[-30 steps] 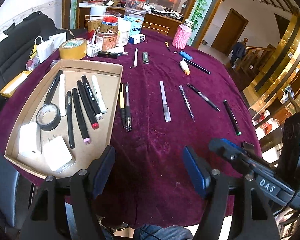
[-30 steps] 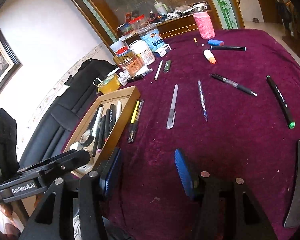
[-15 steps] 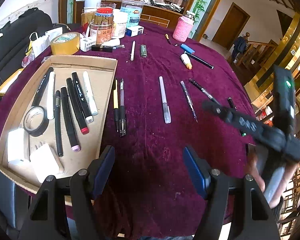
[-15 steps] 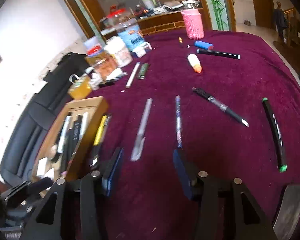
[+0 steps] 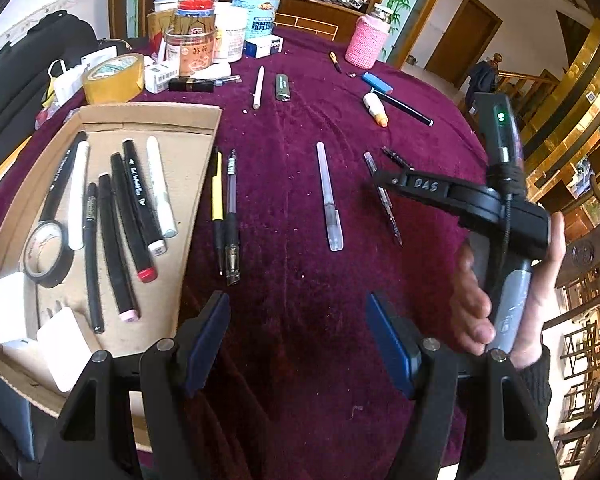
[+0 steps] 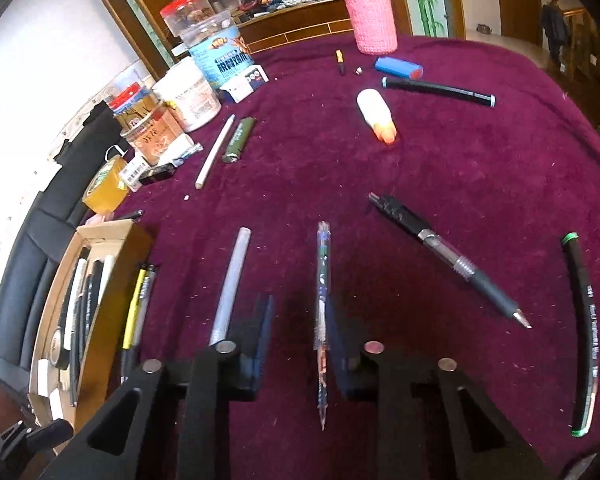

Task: Organize rigid objects
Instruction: 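Grasp a clear blue pen with the right tool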

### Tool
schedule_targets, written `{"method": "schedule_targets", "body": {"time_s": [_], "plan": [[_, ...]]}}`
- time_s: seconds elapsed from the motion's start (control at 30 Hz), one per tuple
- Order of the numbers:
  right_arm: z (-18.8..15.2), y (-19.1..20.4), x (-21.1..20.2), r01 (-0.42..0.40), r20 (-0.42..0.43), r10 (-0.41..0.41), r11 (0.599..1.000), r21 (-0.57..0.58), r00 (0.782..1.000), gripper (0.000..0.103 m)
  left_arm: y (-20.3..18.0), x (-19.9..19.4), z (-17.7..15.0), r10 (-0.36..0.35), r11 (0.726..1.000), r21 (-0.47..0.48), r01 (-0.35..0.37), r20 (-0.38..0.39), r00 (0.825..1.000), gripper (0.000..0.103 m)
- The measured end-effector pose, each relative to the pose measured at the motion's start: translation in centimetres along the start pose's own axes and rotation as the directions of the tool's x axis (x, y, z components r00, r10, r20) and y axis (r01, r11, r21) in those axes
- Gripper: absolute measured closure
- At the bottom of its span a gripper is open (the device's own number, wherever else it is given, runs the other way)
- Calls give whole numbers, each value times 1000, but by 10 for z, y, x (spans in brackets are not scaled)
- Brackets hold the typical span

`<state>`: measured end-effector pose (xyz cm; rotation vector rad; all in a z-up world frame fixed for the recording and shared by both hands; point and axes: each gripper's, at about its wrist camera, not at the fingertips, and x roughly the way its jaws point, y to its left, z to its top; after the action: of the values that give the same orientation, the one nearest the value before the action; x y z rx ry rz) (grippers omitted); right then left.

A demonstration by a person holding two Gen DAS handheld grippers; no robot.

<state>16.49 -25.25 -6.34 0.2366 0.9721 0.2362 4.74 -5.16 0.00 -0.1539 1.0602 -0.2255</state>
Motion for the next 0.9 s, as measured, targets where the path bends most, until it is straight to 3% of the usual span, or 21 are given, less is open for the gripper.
{"method": "schedule_targets", "body": {"time_s": [0.13, 0.27, 0.37, 0.6, 0.9], "plan": [[-3, 3, 13, 23, -32, -24, 999, -24, 999, 79, -4, 10, 5, -9, 1000, 7, 9, -12, 1000, 33], [-6, 12, 17, 69, -32, -72, 995, -77, 997, 93, -7, 18, 13, -9, 1000, 16, 9, -18, 1000, 34], [-5, 14, 18, 88, -32, -92, 992, -93, 995, 93, -9, 24, 18, 2, 1000, 21, -2, -22, 1000, 34], [-3, -1, 14, 25, -48, -25, 1000, -10, 999, 94, -13, 38, 29, 19, 999, 31, -18, -52, 998, 34], [0, -16, -15, -47, 62, 41, 995, 92, 997, 94, -27, 68, 57, 0, 999, 48, 7, -131, 991, 38]]}}
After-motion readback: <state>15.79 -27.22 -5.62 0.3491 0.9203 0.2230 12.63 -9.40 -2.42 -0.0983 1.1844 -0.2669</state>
